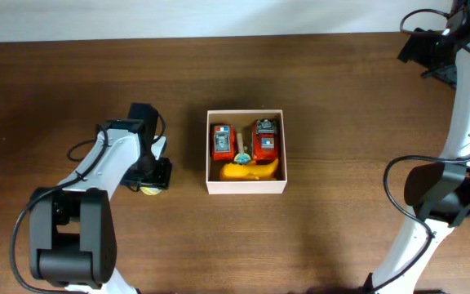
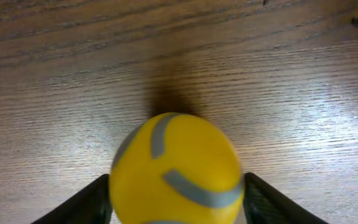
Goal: Pack container
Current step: 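Lower the left gripper and close on the yellow striped ball, then lift the ball and carry it with the left gripper over the box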
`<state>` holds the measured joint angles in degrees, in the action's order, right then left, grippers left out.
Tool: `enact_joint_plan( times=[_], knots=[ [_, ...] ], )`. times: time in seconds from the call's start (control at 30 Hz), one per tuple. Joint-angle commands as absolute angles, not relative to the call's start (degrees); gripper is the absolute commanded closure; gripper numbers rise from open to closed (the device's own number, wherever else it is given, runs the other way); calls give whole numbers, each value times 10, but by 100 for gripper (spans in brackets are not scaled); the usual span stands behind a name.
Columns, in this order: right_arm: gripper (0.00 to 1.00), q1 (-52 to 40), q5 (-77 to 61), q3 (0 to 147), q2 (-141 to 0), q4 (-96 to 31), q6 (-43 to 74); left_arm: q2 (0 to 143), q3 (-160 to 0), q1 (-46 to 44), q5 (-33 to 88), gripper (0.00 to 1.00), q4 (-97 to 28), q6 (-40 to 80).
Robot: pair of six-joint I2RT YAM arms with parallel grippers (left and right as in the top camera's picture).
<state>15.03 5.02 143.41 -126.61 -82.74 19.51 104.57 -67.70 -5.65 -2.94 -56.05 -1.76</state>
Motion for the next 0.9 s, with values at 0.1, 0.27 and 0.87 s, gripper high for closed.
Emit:
enact_joint_plan(
  times=[0.1,0.27,0.87],
  knots=[
    [1,150,51,1433,-1267,-827,200,1050,-672,-55,-7,46,-559,-22],
    [1,150,51,1433,-1267,-827,200,1050,-672,-55,7,55,-559,-17],
    [1,150,51,1433,-1267,-827,200,1050,-867,-63,7,57,-713,-13]
  ],
)
